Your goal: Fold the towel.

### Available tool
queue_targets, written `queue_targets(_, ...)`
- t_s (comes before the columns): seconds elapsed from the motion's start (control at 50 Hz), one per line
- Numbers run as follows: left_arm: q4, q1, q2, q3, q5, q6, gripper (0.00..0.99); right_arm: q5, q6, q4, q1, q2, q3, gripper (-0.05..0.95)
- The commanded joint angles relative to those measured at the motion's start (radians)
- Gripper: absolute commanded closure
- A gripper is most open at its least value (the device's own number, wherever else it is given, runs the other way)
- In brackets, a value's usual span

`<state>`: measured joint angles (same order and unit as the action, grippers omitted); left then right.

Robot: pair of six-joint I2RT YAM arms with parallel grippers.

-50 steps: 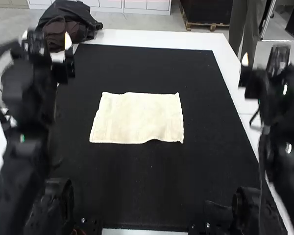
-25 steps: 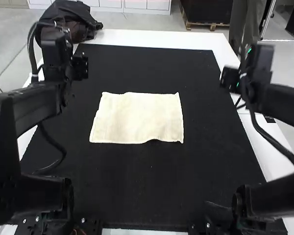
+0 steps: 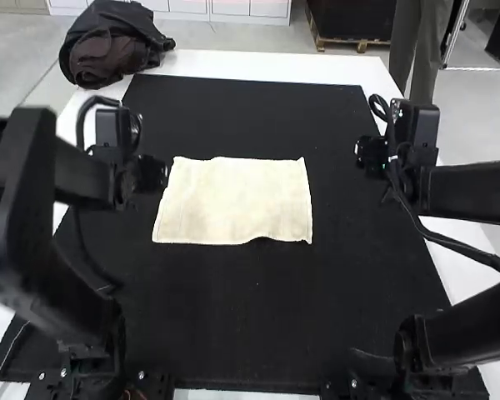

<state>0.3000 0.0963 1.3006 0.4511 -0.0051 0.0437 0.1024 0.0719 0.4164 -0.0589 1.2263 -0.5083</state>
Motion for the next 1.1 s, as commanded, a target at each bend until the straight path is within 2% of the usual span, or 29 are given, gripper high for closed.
queue_targets(0.0,0.022,-0.001,0.060,0.063,0.085,-0.013,0.036,-0.095,-0.035,-0.001,-0.028,0.068,-0.044,0.00)
queue_targets(0.16,0.031,-0.001,0.189,0.132,0.163,-0.047,0.038,-0.139,-0.103,-0.004,-0.058,0.157,-0.075,-0.01)
queue_targets(0.22,0.031,0.002,0.238,0.159,0.178,-0.050,0.038,-0.159,-0.107,-0.002,-0.067,0.199,-0.091,-0.01)
queue_targets(0.6,0.088,0.031,0.420,0.241,0.183,-0.053,0.039,-0.202,-0.129,0.051,-0.117,0.391,-0.173,-0.01)
queue_targets(1.08,0.157,0.031,0.543,0.301,0.182,-0.033,0.038,-0.202,-0.129,0.136,-0.188,0.631,-0.291,-0.01)
